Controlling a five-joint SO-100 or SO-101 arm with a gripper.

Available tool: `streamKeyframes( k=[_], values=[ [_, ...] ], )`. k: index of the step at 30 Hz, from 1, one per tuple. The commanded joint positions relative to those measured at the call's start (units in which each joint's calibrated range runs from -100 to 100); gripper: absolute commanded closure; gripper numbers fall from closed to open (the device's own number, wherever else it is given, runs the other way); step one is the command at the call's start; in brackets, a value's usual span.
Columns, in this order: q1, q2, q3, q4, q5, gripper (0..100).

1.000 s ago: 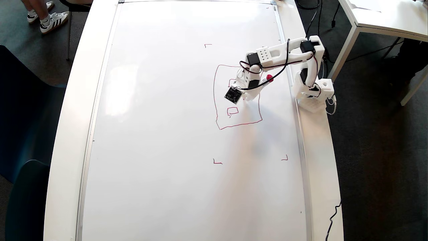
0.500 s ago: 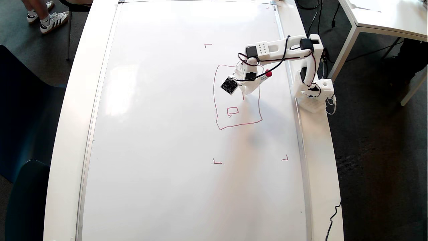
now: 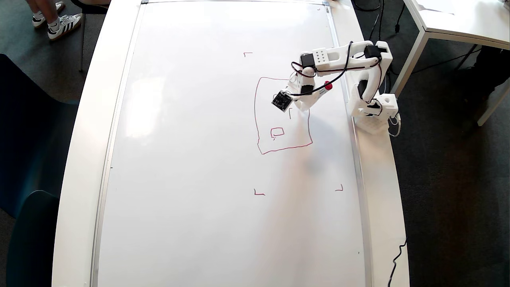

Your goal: Draw on a whiteboard a robot head using a pen attached to the gripper

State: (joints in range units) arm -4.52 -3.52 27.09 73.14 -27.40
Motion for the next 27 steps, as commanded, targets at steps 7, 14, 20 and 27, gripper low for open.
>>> streamKeyframes(
  k=[7,14,20,27],
  values=[
    [1.25,-2.98,-1.9,-0.6,0.32,99],
    [0.8,-2.82,-2.71,-3.72,0.7,99],
    [1.25,-0.05,-3.17,-6.24,1.34,99],
    [1.25,3.73,-2.26,-6.16,0.96,99]
  ],
)
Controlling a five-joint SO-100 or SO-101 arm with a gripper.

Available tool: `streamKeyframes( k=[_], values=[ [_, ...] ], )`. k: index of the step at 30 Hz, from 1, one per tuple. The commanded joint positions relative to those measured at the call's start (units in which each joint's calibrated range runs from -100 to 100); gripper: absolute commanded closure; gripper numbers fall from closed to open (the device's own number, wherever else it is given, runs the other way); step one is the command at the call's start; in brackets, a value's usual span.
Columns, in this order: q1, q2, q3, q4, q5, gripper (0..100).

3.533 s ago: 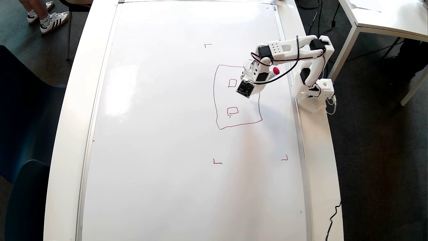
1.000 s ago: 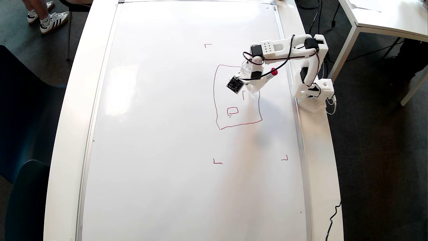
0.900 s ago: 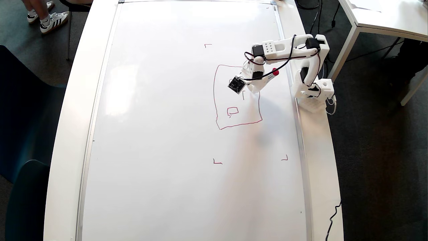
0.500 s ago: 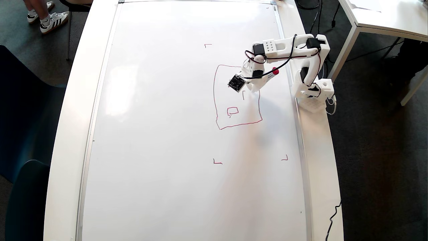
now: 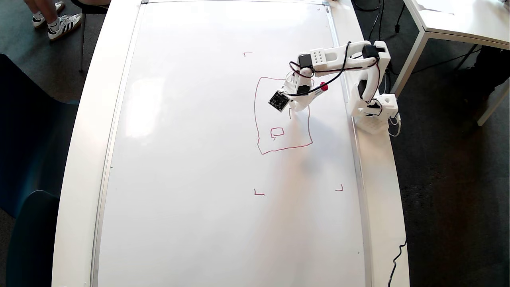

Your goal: Draw on a whiteboard a robot head using a pen attached to the gripper

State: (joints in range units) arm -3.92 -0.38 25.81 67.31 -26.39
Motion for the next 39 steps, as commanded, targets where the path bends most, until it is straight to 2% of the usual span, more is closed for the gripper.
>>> streamKeyframes(
  k=[1,30,39],
  values=[
    [0.64,0.84,-0.89,-0.16,-0.09,99],
    [0.05,-3.77,8.01,2.97,-0.2,99],
    [-3.33,-3.69,7.92,2.63,-1.22,99]
  ],
)
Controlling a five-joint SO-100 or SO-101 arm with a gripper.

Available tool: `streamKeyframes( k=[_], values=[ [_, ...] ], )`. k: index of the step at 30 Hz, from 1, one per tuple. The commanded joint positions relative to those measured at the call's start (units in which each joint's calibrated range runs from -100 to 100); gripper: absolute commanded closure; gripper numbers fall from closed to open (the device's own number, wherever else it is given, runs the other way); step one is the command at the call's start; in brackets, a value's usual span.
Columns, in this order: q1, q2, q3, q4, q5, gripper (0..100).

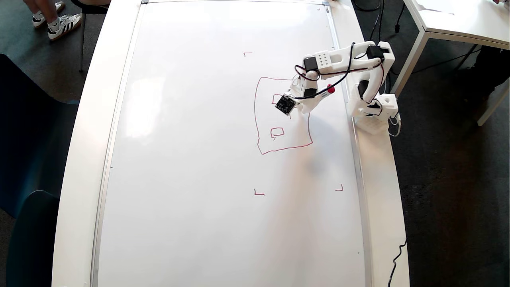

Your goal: Draw on a whiteboard a robot head using a pen attached to the gripper

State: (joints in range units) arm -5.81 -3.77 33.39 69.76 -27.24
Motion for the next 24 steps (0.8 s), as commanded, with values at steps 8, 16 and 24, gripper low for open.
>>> streamKeyframes(
  k=[8,16,24],
  values=[
    [-2.78,-0.3,0.15,-0.35,-0.32,99],
    [-4.03,1.46,-0.76,-4.52,-0.05,99],
    [-4.03,7.33,-7.2,-4.86,-0.16,99]
  ],
)
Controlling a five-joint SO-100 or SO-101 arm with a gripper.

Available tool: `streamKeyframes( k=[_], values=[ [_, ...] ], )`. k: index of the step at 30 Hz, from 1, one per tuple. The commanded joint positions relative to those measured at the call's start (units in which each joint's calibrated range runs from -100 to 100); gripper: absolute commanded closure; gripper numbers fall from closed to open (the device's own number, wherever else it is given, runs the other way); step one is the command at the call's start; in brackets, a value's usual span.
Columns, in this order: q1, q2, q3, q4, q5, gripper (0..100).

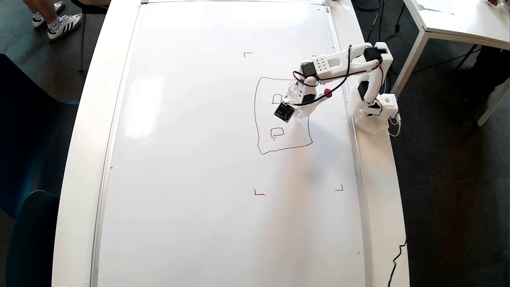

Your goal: Draw on a whiteboard a robot head using a pen attached to the gripper

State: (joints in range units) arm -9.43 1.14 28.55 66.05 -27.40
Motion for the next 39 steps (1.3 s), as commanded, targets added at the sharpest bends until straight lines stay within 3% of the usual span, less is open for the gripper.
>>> streamKeyframes(
  k=[1,18,32,39],
  values=[
    [-0.41,2.59,-3.0,-1.32,0.05,99],
    [-1.37,-2.78,-2.72,-1.76,-0.22,99],
    [-1.73,-14.43,-3.45,-2.36,3.0,99],
    [-0.85,-10.75,-3.54,-9.57,4.77,99]
  ],
)
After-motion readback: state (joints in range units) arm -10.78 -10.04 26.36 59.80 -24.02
